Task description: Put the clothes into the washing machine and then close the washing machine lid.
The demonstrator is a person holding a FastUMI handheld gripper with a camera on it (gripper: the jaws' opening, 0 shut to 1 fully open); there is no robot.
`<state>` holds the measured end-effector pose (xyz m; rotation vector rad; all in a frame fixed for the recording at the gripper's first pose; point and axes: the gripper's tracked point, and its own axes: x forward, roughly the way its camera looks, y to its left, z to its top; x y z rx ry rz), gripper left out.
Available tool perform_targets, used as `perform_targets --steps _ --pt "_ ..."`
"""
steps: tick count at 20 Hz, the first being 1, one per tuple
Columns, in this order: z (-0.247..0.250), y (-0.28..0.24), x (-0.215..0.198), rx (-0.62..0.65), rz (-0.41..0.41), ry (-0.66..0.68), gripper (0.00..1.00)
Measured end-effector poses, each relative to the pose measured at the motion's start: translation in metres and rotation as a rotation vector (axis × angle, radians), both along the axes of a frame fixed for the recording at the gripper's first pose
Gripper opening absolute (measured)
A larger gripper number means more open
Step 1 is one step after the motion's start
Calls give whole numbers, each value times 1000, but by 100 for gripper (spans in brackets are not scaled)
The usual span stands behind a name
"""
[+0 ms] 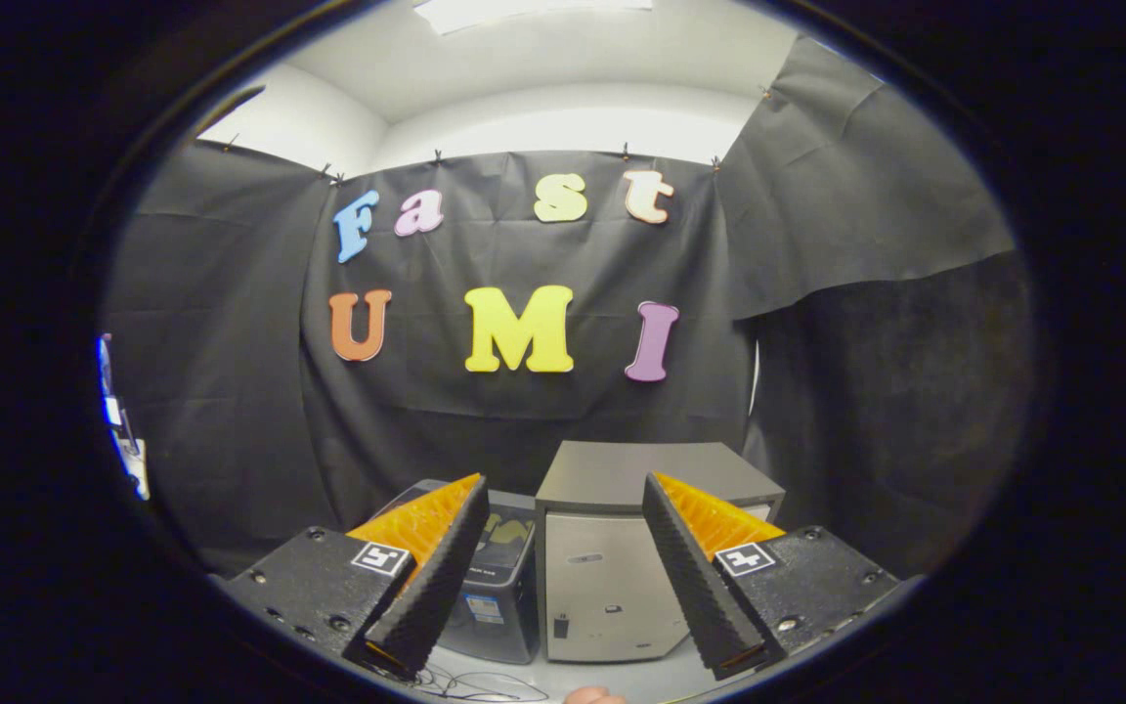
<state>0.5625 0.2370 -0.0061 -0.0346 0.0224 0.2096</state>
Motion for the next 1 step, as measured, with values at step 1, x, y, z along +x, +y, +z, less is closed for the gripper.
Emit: perform_targets --steps 1 --pt "1 -1 0 0 -1 -2 99"
